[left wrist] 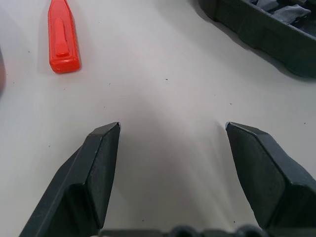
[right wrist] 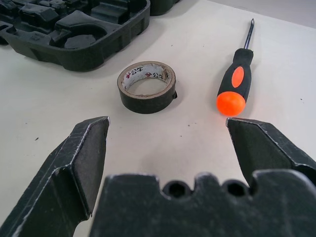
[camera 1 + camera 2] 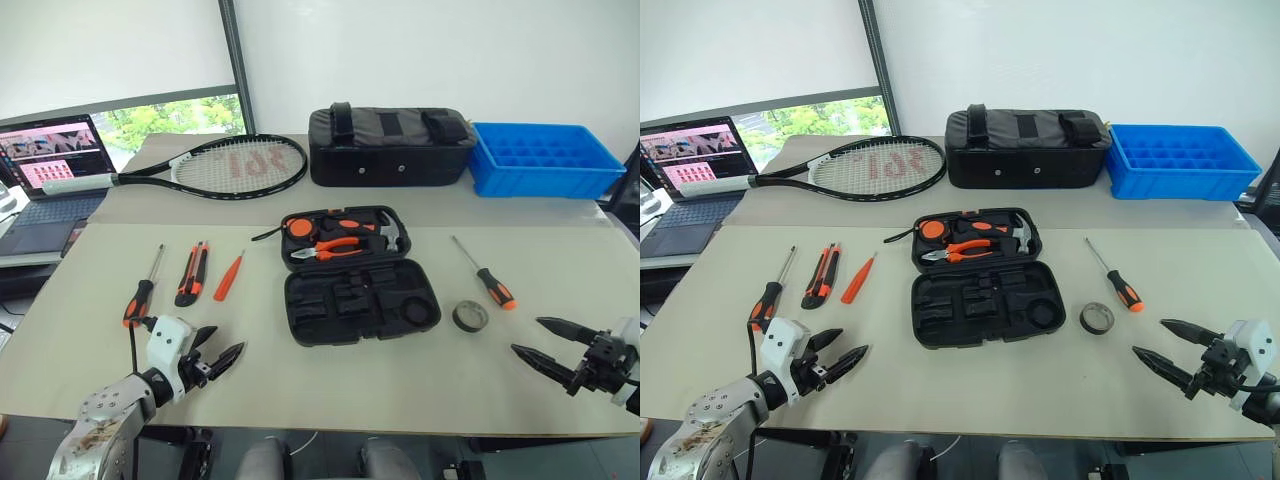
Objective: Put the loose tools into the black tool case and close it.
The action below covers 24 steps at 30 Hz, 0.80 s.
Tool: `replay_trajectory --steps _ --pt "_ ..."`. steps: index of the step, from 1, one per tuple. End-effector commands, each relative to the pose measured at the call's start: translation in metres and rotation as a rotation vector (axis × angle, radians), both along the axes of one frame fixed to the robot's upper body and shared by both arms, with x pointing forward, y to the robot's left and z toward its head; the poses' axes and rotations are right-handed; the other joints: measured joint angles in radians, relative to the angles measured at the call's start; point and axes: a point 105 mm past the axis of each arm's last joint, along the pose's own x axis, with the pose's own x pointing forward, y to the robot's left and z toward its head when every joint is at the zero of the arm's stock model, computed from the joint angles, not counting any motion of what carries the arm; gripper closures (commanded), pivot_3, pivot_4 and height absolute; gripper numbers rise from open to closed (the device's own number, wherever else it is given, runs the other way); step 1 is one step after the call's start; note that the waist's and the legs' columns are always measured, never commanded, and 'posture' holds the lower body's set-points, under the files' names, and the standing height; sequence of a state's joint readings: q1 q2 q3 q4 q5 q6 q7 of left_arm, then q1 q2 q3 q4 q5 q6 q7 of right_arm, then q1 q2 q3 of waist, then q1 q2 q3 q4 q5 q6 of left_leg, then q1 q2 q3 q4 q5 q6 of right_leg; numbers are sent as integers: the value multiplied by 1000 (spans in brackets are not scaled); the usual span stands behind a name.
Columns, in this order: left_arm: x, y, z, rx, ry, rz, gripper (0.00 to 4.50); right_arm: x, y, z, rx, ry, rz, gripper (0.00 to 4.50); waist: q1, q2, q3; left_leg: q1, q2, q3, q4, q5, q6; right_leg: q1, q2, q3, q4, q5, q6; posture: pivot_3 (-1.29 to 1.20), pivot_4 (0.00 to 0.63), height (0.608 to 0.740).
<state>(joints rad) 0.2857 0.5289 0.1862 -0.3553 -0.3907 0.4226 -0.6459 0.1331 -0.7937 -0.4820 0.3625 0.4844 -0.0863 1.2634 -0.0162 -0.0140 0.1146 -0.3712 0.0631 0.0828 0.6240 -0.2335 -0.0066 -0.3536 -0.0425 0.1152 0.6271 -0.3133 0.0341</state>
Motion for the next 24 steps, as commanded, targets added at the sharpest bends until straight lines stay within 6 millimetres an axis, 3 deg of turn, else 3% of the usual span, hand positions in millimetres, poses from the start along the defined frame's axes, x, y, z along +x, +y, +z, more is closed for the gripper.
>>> replay_trajectory --steps 1,6,17,21,24 --pt "1 -1 11 -10 -44 9 840 4 -6 14 -39 -49 6 107 0 0 0 0 0 0 0 0 0 0 0 0 0 0 0 0 150 708" --pt "2 -3 9 -24 -53 23 840 11 -8 19 -34 -72 -6 107 -3 0 0 0 0 0 0 0 0 0 0 1 0 0 0 0 150 708" --pt "-6 2 5 -40 -38 45 840 0 -17 24 -52 -62 -24 107 -1 0 0 0 0 0 0 0 0 0 0 0 0 0 0 0 150 708" --pt "-9 7 11 -62 -72 48 840 5 -13 28 -62 -74 3 107 -9 0 0 0 0 1 0 0 0 1 0 1 0 0 0 0 150 708" --pt "-6 17 28 -75 -147 78 840 11 -1 38 -64 -89 77 107 -9 0 0 2 0 1 0 0 0 0 0 1 0 0 0 0 150 708"
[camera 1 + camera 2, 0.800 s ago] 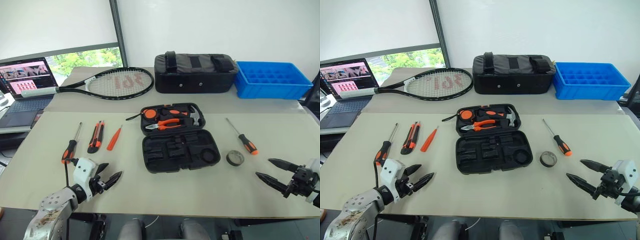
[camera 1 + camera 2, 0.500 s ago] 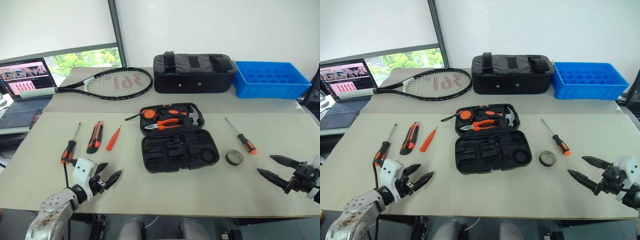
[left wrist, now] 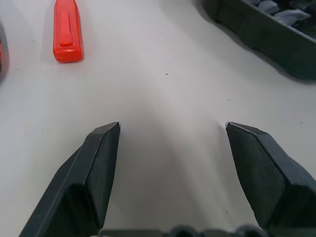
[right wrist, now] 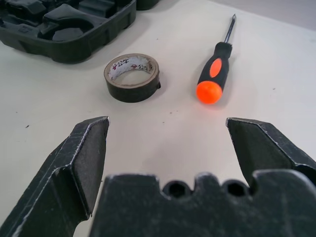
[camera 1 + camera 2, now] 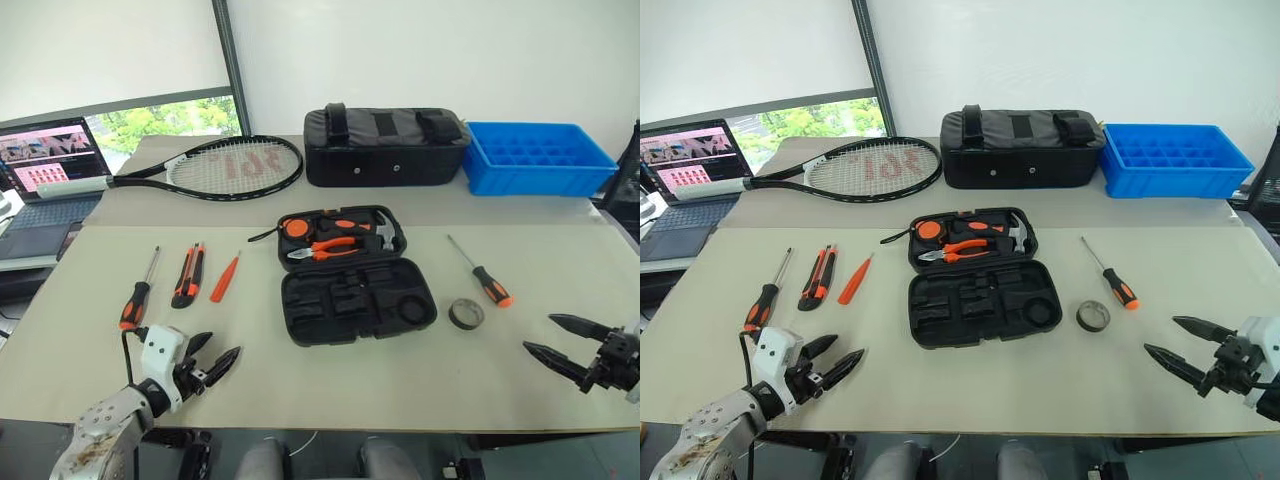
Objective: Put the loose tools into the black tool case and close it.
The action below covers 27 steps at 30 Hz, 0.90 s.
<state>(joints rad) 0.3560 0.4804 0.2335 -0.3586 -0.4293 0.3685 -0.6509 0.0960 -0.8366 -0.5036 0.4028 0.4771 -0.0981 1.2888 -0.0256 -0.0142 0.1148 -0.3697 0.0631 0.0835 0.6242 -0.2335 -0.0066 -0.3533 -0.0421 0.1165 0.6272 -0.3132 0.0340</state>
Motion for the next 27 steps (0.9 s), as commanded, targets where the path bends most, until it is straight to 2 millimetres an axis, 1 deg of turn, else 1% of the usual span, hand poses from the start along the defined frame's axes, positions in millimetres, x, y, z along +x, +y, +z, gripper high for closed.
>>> replay_trajectory --steps 1,4,6,7,9,11,12,13,15,17,20,23,27 --pt "8 15 39 -23 -161 52 840 9 15 30 -24 -70 110 107 2 0 0 0 0 0 0 0 0 0 0 0 0 0 0 0 150 708" --pt "17 36 66 -103 -250 173 840 14 35 44 -8 -86 212 107 3 0 0 -1 1 0 0 0 0 0 0 0 0 0 0 0 150 708" --pt "24 56 77 -114 -285 266 840 18 52 51 3 -94 286 107 5 0 0 -1 1 0 0 0 0 0 0 -1 0 0 0 0 150 708" --pt "28 67 82 -109 -291 316 840 20 62 56 10 -103 331 107 5 0 0 -1 1 -1 0 0 0 0 0 -1 0 0 0 0 150 708" --pt "32 78 86 -105 -292 368 840 22 73 60 19 -111 374 107 5 0 0 -1 1 -1 0 0 0 0 0 -1 1 0 0 0 150 708" --pt "41 95 88 -51 -277 473 840 27 93 74 60 -143 437 107 8 0 0 -1 0 -1 0 0 0 0 1 -1 0 0 0 0 150 708" --pt "45 105 87 2 -257 532 840 30 105 81 79 -159 481 107 8 0 0 -1 0 -1 0 0 0 0 1 -1 1 0 0 0 150 708" --pt "49 111 87 39 -246 563 840 31 114 86 89 -170 516 107 7 -1 1 -1 0 -1 0 0 0 0 1 -1 1 0 0 0 150 708" --pt "53 111 81 71 -205 571 840 33 128 91 103 -184 564 107 8 -3 2 -1 0 -2 0 0 0 -1 2 -2 1 1 0 0 150 708" --pt "56 111 74 92 -167 569 840 33 137 94 115 -190 592 107 9 -3 2 -1 1 -2 0 0 0 -1 2 -2 1 1 0 0 150 708" --pt "56 117 56 101 -100 592 840 34 150 95 147 -187 630 107 13 -3 2 -1 1 -2 -1 0 0 -1 0 -4 1 1 0 0 150 708" --pt "57 119 44 109 -49 593 840 34 156 95 157 -192 641 107 14 -3 2 -2 2 -2 -2 0 0 -2 0 -5 1 1 -1 0 150 708" --pt "60 128 37 115 -21 621 840 32 152 95 159 -191 636 107 14 -3 2 -2 2 -3 -2 0 0 -2 0 -7 1 1 -2 0 150 708"
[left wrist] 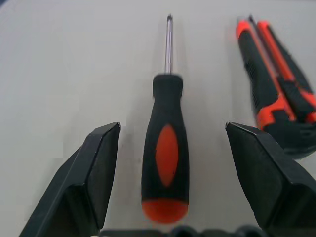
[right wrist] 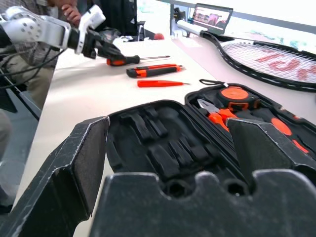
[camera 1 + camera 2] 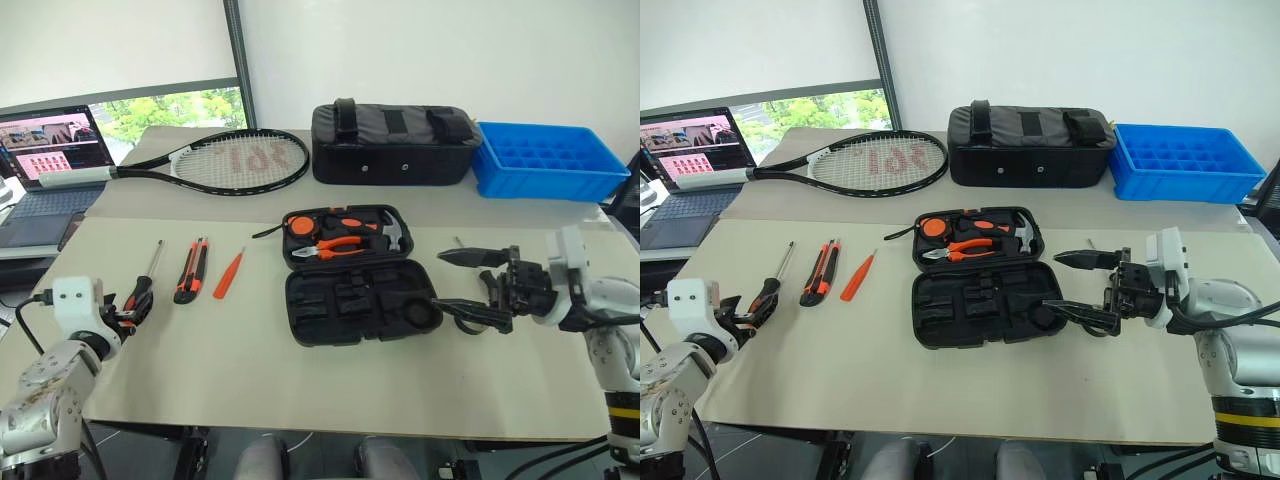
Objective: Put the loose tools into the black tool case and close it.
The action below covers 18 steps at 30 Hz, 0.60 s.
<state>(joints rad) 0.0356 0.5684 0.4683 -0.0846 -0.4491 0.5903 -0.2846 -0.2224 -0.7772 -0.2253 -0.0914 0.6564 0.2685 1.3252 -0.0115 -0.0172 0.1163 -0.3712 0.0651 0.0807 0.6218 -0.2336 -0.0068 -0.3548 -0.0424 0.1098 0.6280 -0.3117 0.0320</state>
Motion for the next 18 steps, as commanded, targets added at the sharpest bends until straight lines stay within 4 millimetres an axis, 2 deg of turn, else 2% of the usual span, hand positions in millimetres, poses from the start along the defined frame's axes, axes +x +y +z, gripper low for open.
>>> replay_trajectory --steps 1,6,9,12,14,16,18 --pt "5 8 7 40 -6 10 840 -5 -1 14 21 -51 16 107 -1 0 0 0 0 0 0 0 0 0 0 0 0 0 0 0 150 708" --pt "11 9 -7 34 65 -14 840 -10 -4 12 18 -47 18 107 -1 0 0 0 0 0 0 0 0 0 0 -1 0 0 -1 0 150 708" --pt "16 13 -6 31 61 -3 1608 -10 -3 11 15 -52 20 0 -1 1 0 0 0 0 0 0 0 0 0 -2 1 0 -1 0 150 708" --pt "19 14 -4 35 51 -3 2861 -10 -3 12 21 -56 16 0 -3 1 -1 0 0 0 0 0 0 0 0 -2 1 0 -1 0 150 708" --pt "19 14 -2 35 41 4 3457 -10 -4 12 21 -58 11 0 -4 1 -1 0 1 0 0 0 0 0 0 -3 1 0 -1 0 150 708" --pt "17 16 -1 31 29 19 3502 -9 -5 13 24 -61 6 0 -3 1 -1 0 1 0 0 0 0 0 0 -3 1 1 -1 0 150 708" --pt "20 17 18 48 -52 21 3502 -9 -6 14 24 -63 0 0 -4 1 0 0 1 0 0 0 0 0 0 -3 1 1 -1 0 150 708"
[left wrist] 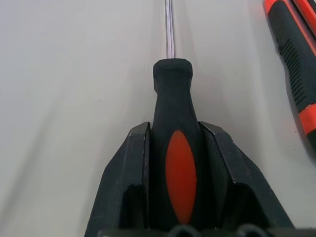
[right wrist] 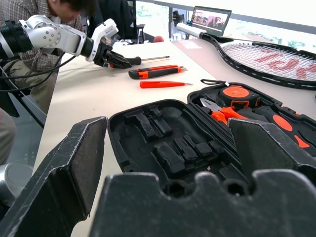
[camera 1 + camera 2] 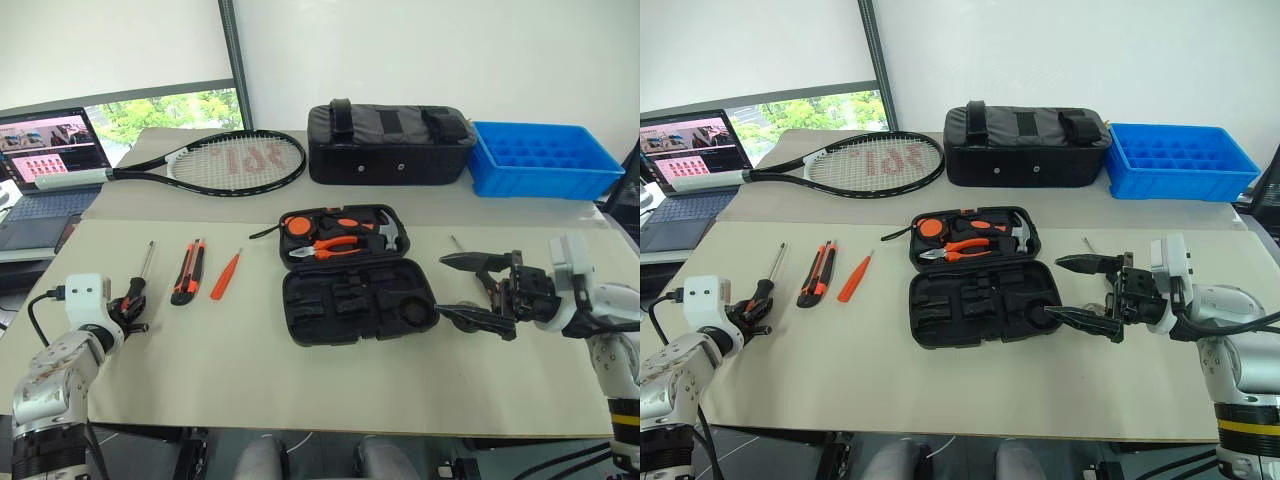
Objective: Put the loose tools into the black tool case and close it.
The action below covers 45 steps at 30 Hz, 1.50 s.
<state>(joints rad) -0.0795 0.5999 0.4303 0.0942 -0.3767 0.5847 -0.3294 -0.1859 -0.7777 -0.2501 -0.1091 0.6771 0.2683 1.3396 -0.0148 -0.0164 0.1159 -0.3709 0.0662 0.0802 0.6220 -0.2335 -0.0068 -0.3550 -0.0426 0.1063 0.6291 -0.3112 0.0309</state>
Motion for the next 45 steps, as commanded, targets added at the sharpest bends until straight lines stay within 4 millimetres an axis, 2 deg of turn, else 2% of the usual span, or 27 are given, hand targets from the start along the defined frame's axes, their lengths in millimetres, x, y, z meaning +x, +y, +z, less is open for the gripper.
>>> replay_trajectory --steps 1,3,5,8,11,14,17,21,23,27,33,38,45 --pt "8 3 48 60 -194 -4 3502 -3 -5 16 10 -67 -13 0 0 -1 1 0 0 0 0 0 0 0 0 0 0 0 0 0 150 708" --pt "16 -13 83 85 -334 -105 3502 -4 -10 17 8 -59 -27 0 1 -3 2 -1 1 0 0 0 0 0 0 -1 0 0 0 0 150 708" --pt "23 -40 112 76 -435 -242 3502 -6 -16 15 4 -43 -41 0 9 -3 2 -2 1 -1 0 0 0 0 -1 -3 -1 1 -1 0 150 708" --pt "32 -89 133 113 -484 -516 3502 -10 -23 12 -10 -37 -70 0 23 -2 1 -3 1 0 1 1 -1 1 -2 -7 -1 1 -1 0 150 708" --pt "40 -141 130 273 -440 -814 3502 -10 -34 14 -4 -54 -133 0 25 2 -1 -4 -1 1 0 1 -1 1 -2 -7 -3 0 -1 0 150 708" --pt "49 -182 119 372 -401 -1053 3502 -14 -47 13 -26 -66 -196 0 25 4 -1 -5 -1 1 1 1 -1 1 -1 -7 -3 0 -1 0 150 708" --pt "55 -213 104 435 -348 -1231 3502 -21 -57 11 -36 -70 -253 0 24 4 -1 -6 -1 1 2 1 -1 0 2 -7 -3 0 -1 0 150 708" --pt "63 -244 82 470 -257 -1402 3502 -32 -68 8 -47 -74 -322 0 19 3 0 -9 -1 0 4 1 -1 -1 2 -7 -3 0 0 0 150 708" --pt "63 -253 79 432 -226 -1442 3502 -36 -71 7 -47 -74 -346 0 18 2 0 -10 -1 -1 4 1 -1 -1 2 -7 -3 0 0 0 150 708" --pt "67 -266 66 465 -158 -1493 3502 -49 -75 0 -38 -55 -400 0 16 1 2 -12 -1 -3 5 1 0 -1 4 -8 -3 0 0 0 150 708" --pt "78 -271 57 472 -112 -1466 3502 -56 -76 -4 -36 -51 -436 0 11 4 3 -13 -2 -6 7 1 0 -1 4 -8 -2 -1 1 0 150 708" --pt "71 -277 49 462 -73 -1528 3502 -59 -78 -3 -31 -51 -454 0 10 4 3 -13 -2 -7 7 1 0 -1 5 -8 -2 -1 1 0 150 708" --pt "72 -285 43 445 -44 -1522 3502 -59 -78 -3 -33 -59 -459 0 14 4 3 -13 -2 -8 7 1 0 0 5 -9 -2 -1 1 0 150 708"
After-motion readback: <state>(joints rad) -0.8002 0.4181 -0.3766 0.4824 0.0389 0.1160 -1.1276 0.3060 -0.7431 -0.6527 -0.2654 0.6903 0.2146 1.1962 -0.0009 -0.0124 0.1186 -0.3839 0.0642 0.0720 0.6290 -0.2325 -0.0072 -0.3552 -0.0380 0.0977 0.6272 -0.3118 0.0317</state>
